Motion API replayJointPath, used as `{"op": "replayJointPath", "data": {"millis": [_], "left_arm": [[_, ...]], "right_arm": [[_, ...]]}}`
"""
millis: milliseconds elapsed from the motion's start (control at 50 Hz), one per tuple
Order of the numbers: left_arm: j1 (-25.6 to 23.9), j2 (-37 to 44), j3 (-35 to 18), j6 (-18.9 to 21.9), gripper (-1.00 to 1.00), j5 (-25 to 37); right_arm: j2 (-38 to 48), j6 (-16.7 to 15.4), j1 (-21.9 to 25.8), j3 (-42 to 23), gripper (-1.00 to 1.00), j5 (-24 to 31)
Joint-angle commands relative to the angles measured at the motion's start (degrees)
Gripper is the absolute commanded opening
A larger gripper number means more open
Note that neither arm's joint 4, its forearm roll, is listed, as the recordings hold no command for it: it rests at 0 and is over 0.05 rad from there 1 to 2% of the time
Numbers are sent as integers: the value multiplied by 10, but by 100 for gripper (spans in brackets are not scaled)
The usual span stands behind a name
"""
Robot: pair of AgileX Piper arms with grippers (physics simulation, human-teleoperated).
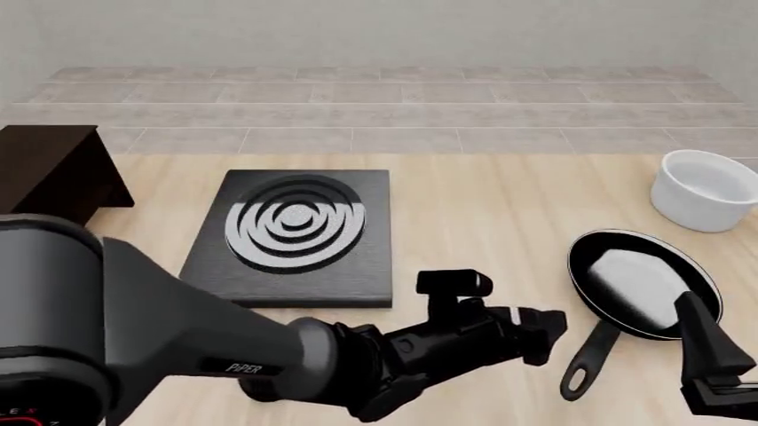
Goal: Put the frying pan on top of the cabinet.
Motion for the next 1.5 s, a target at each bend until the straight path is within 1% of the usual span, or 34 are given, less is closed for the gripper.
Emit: {"op": "replayJointPath", "data": {"millis": [20,320,480,540,740,880,1180,1500], "left_arm": [[-9,11,-16,-1,100,4],[-15,35,-30,-12,100,-5],[-16,48,-33,-22,100,-14],[-16,53,-37,-34,100,-17],[-22,66,-47,-37,100,-19],[-29,74,-50,-49,100,-29],[-44,91,-58,-57,100,-39],[-53,105,-72,-58,100,-36]], "right_arm": [[0,2,-1,0,100,-1],[0,6,-2,0,100,-1],[0,9,-3,0,100,-1],[0,9,-3,0,100,-1],[0,11,-4,0,100,-1],[0,11,-4,0,100,-1],[0,10,-6,0,100,-2],[0,12,-8,0,100,-3]]}}
